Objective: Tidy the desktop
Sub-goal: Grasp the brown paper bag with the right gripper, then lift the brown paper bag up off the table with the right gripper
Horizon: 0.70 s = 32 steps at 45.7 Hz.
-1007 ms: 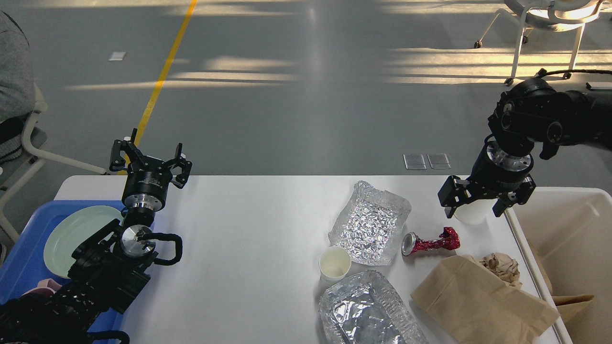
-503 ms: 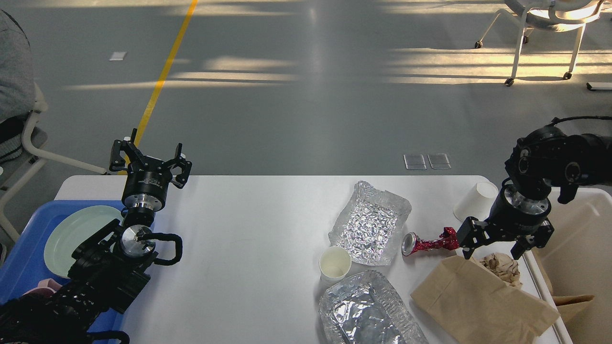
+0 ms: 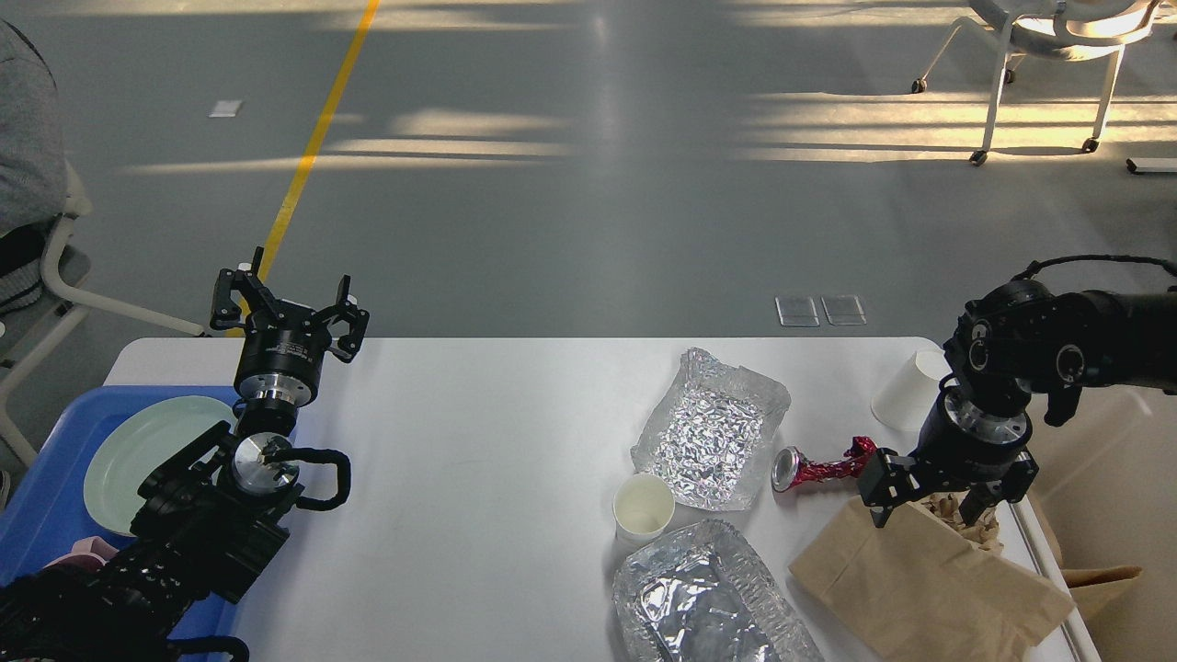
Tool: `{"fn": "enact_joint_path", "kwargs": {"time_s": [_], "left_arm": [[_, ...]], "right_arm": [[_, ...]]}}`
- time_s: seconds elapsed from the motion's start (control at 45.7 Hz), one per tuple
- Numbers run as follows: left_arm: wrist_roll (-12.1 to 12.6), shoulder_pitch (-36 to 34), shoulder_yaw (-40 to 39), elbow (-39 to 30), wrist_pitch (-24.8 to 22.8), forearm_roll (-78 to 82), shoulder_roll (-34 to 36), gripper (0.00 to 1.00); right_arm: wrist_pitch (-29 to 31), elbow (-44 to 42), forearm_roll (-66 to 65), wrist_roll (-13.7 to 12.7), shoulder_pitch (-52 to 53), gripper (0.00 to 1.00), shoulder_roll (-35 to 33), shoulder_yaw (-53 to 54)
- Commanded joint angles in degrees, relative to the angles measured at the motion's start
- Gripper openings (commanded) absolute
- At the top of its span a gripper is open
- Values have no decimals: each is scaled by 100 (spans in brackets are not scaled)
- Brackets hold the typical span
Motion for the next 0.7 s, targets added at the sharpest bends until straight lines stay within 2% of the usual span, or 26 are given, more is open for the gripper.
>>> {"fn": "enact_joint_path", "kwargs": {"time_s": [0.0,0.088,0.131,0.197,0.284,0.328,0.569,0.678], "left_arm": [[0,0,0,0,-3,-3,0,100],[0,0,0,0,-3,-3,0,100],[0,0,0,0,-3,6,0,100],[0,0,0,0,-3,6,0,100],[0,0,0,0,-3,-3,0,100],[0,0,0,0,-3,-3,0,100],[0,0,0,0,-3,-3,0,100],[0,0,0,0,-3,-3,0,100]], "right_arm": [[-231,1,3,0,-115,85,50,7],[-433,-8,3,0,-194,81,59,-2],[-460,-17,3,0,-220,73,59,-2],[-460,-17,3,0,-229,49,59,-2],[-460,-17,12,0,-264,10,59,-2],[-460,-17,21,0,-264,0,59,7],[-337,9,91,0,-211,0,6,7],[-21,9,91,0,-115,0,-12,7]]}}
